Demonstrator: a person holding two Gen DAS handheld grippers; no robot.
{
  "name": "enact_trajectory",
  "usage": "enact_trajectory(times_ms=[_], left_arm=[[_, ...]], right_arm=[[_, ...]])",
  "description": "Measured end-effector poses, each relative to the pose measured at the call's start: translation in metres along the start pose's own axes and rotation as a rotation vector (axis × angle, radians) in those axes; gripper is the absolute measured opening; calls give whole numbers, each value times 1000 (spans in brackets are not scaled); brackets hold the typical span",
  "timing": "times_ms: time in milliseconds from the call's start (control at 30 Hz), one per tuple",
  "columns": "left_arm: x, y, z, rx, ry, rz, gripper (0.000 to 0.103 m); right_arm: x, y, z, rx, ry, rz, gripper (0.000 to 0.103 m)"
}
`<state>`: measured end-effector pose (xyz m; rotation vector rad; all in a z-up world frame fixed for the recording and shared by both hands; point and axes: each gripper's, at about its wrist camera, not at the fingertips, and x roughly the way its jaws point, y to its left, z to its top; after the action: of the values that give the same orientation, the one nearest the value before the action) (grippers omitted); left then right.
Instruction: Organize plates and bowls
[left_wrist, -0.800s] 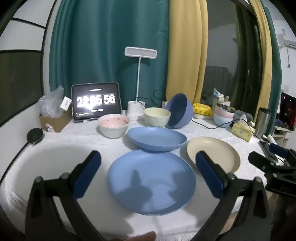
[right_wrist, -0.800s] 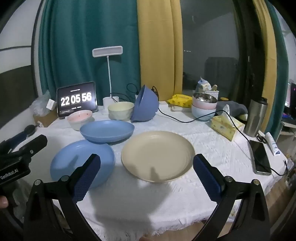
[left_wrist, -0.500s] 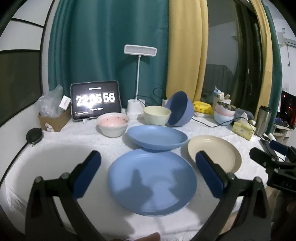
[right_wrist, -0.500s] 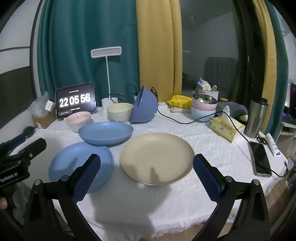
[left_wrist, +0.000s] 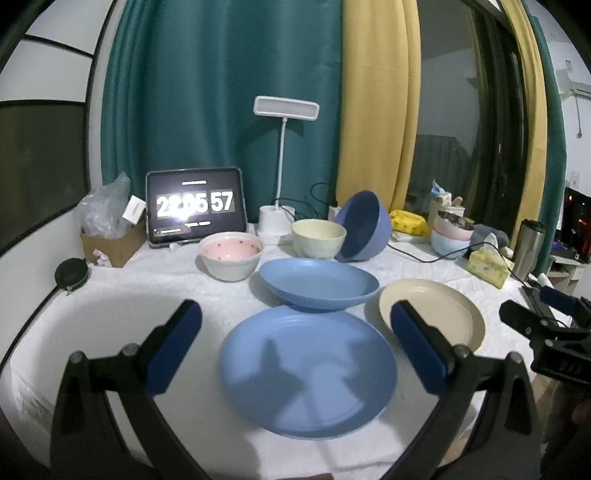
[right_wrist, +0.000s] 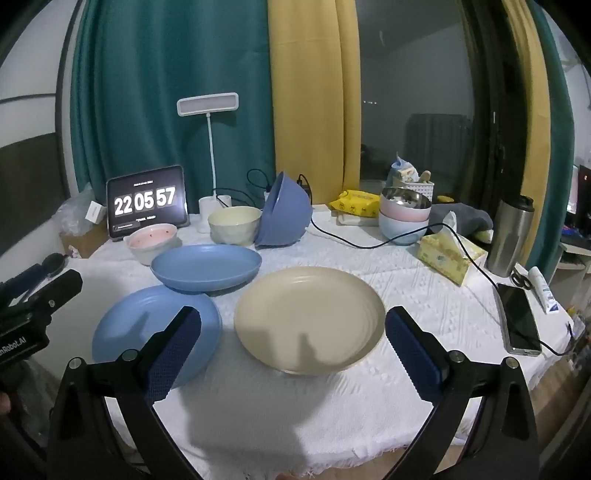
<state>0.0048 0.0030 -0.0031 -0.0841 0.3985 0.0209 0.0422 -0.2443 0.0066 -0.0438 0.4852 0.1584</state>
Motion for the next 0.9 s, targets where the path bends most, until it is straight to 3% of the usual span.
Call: enact_trajectory(times_ms=[900], left_arm=[[-2,1,3,-16,-3,-4,103]], right_arm=[[-4,4,3,-7,-3,5,102]])
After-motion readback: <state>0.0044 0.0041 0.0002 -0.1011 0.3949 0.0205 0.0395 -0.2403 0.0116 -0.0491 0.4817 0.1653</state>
